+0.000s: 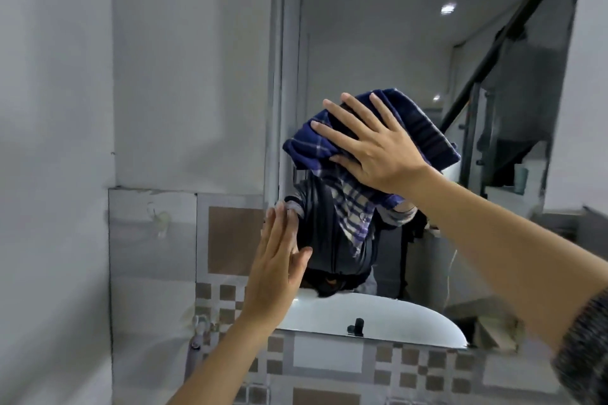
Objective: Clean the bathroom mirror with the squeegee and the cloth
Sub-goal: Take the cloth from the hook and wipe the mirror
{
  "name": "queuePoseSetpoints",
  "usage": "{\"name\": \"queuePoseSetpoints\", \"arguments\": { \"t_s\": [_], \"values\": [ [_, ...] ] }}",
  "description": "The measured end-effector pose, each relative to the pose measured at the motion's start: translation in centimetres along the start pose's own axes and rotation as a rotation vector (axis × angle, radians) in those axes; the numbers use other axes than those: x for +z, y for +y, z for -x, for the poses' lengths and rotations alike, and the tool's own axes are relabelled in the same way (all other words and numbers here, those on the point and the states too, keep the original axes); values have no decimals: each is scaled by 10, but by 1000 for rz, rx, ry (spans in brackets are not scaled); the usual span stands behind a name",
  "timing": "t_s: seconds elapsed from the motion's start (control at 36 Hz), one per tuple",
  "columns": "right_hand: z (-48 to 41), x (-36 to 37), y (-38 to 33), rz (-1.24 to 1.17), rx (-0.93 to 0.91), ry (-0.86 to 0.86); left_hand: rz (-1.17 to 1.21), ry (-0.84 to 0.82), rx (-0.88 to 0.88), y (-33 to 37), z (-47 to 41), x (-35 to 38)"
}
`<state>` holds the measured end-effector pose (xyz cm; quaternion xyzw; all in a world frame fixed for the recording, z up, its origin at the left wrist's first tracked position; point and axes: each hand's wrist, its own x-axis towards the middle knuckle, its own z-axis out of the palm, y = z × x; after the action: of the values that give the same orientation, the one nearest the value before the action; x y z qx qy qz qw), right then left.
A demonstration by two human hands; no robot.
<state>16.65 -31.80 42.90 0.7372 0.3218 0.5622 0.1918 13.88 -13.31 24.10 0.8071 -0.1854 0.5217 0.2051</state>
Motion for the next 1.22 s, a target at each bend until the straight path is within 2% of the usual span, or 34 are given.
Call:
{"name": "queuePoseSetpoints", "arguments": {
  "t_s": [0.11,0.22,0.47,0.56,0.69,0.75,0.83,0.92,1.11,1.22],
  "values": [
    [19,-9,35,23,57,-15,-46,12,20,0,-3,-3],
    [38,-17,70,20,204,-1,-46,43,37,4,-29,-11],
    [79,-15,105,-110,752,165,-182,176,140,17,-167,-45],
    [85,-9,95,-173,938,233,-240,205,178,20,-199,-60],
    [84,3,60,-322,1390,358,-287,168,247,9,-217,-76],
    [81,9,39,-341,1482,379,-292,149,283,4,-215,-78],
    [74,18,4,-328,1501,389,-274,114,310,-1,-215,-80],
    [58,24,-29,-320,1441,385,-256,76,315,-4,-218,-84],
    [13,31,-91,-281,1164,364,-203,-27,376,-8,-220,-99],
    [-2,33,-129,-296,923,295,-193,-65,388,-12,-220,-106]
  ]
}}
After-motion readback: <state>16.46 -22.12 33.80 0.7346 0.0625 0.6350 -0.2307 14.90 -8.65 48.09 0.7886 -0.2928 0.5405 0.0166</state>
